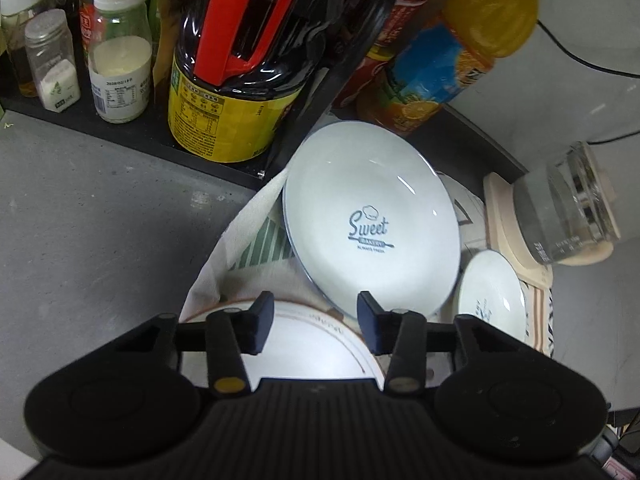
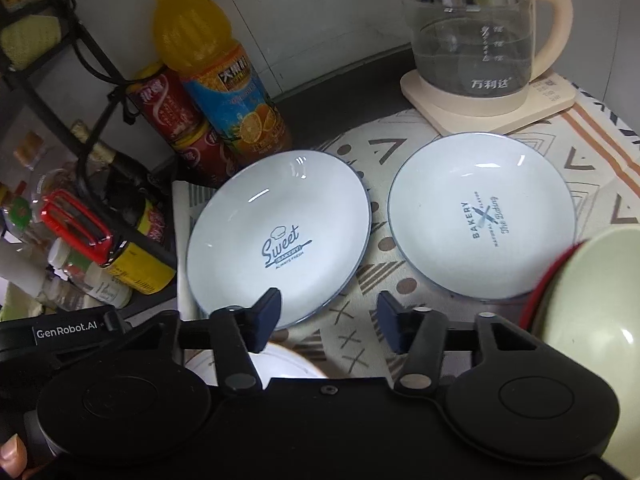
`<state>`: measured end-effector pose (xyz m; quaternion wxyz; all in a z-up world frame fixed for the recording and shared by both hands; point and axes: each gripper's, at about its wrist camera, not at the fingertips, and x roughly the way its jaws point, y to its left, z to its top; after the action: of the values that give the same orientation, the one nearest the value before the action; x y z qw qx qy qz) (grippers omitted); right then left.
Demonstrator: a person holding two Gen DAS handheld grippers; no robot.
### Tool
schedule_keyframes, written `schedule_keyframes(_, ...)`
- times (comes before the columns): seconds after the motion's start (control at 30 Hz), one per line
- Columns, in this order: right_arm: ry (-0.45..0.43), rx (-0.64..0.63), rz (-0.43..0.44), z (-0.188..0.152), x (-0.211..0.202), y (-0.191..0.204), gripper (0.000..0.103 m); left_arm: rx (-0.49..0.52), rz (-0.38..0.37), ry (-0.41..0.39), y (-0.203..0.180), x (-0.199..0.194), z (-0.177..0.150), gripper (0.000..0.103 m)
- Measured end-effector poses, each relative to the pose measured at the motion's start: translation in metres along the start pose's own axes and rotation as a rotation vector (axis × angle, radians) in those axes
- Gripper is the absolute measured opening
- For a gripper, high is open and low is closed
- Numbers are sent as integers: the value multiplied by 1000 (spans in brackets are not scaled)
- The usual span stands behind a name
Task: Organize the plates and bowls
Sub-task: 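Close both grippers on the rim of the white 'Sweet' plate, then lift the 'Sweet' plate with both grippers over the orange-flower plate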
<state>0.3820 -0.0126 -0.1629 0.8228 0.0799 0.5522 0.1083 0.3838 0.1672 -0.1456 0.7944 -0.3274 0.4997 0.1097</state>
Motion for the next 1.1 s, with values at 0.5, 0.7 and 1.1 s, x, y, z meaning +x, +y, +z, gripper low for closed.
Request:
schedule_keyframes(0.5, 152, 84, 23, 22, 71, -20, 28, -83, 5, 9, 3, 55, 16, 26)
schedule_keyframes(0.7, 185, 84, 23, 25, 93, -20, 22, -130, 18, 27, 8, 71, 20, 16)
schedule_keyframes(1.1, 176, 137, 70, 29, 109, -28, 20, -162, 25, 1, 10, 83, 20, 12)
